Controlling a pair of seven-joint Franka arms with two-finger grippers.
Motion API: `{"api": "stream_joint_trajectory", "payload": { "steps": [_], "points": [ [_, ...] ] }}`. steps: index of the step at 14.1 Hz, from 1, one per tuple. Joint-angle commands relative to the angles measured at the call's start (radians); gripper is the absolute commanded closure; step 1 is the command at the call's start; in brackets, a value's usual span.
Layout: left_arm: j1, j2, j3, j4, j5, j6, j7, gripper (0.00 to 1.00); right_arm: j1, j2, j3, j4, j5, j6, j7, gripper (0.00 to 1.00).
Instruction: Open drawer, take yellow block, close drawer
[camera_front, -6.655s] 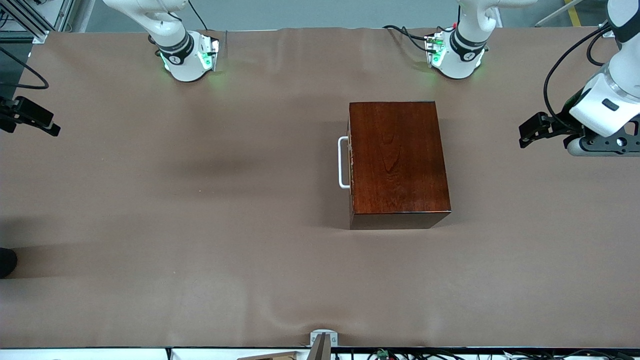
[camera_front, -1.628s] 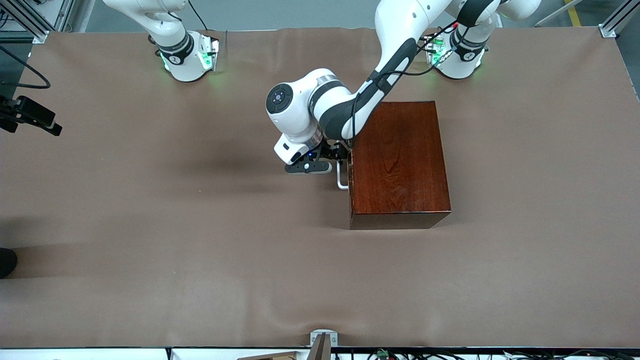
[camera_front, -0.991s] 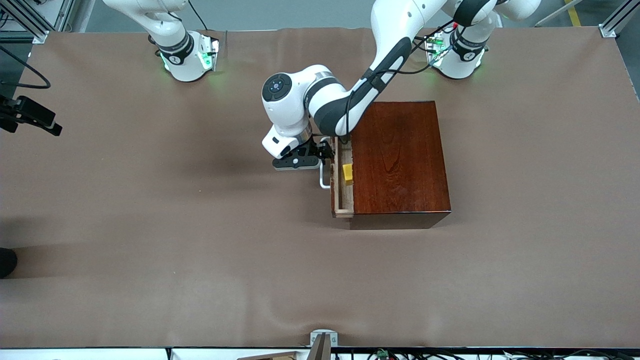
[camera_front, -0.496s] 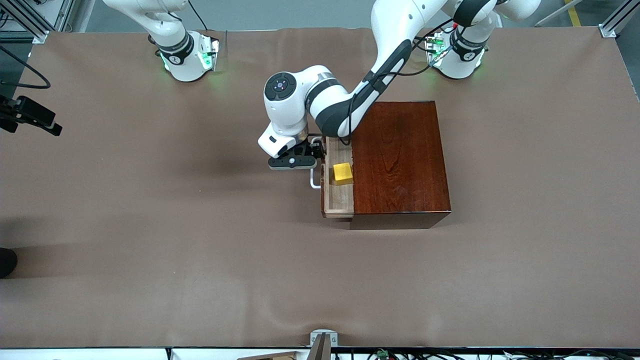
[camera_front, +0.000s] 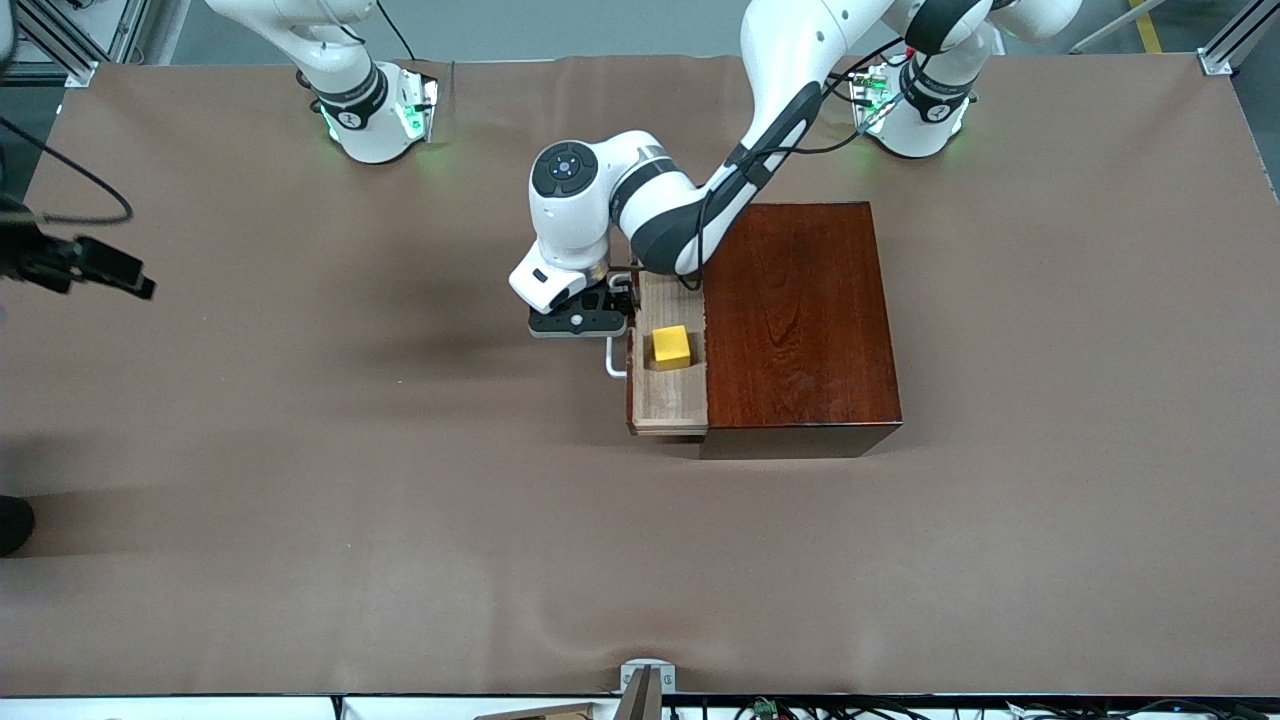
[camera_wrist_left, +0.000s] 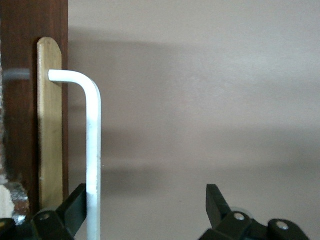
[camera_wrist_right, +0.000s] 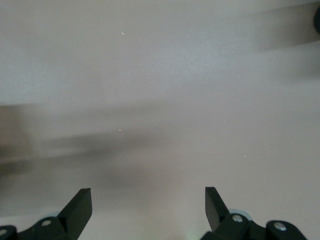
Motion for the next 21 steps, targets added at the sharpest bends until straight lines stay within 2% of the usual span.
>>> {"api": "stream_joint_trajectory", "payload": {
  "steps": [1, 4, 7, 12, 13, 15, 18, 21],
  "points": [
    [-0.009, 0.033, -0.016, 0.03, -0.054, 0.089, -0.009, 0.0, 0.026, 0.031, -0.002, 0.024, 0.011, -0.018, -0.006, 0.0],
    [-0.009, 0.04, -0.018, 0.03, -0.074, 0.133, -0.005, 0.0, 0.04, 0.076, -0.004, 0.023, 0.009, -0.022, -0.006, 0.0],
    [-0.011, 0.046, -0.033, 0.031, -0.077, 0.178, -0.006, 0.0, 0.04, 0.183, -0.002, 0.024, 0.011, -0.057, -0.008, 0.0],
    [-0.008, 0.031, -0.032, 0.036, -0.108, 0.197, -0.015, 0.0, 0.024, 0.203, -0.004, 0.024, 0.014, -0.075, -0.003, 0.0],
    [-0.002, 0.029, -0.028, 0.036, -0.108, 0.193, -0.015, 0.0, 0.023, 0.217, -0.005, 0.026, 0.024, -0.07, 0.0, 0.0],
    [0.011, 0.022, -0.015, 0.031, -0.105, 0.187, -0.014, 0.0, -0.021, 0.232, -0.013, 0.027, 0.145, -0.069, 0.026, 0.0],
    [0.037, 0.005, -0.016, 0.033, -0.105, 0.135, -0.017, 0.0, -0.042, 0.248, -0.013, 0.027, 0.17, -0.072, 0.099, 0.0],
    [0.076, -0.111, -0.019, 0.034, -0.109, -0.007, -0.04, 0.0, -0.023, 0.249, -0.008, 0.027, 0.179, -0.068, 0.338, 0.0]
  ]
}}
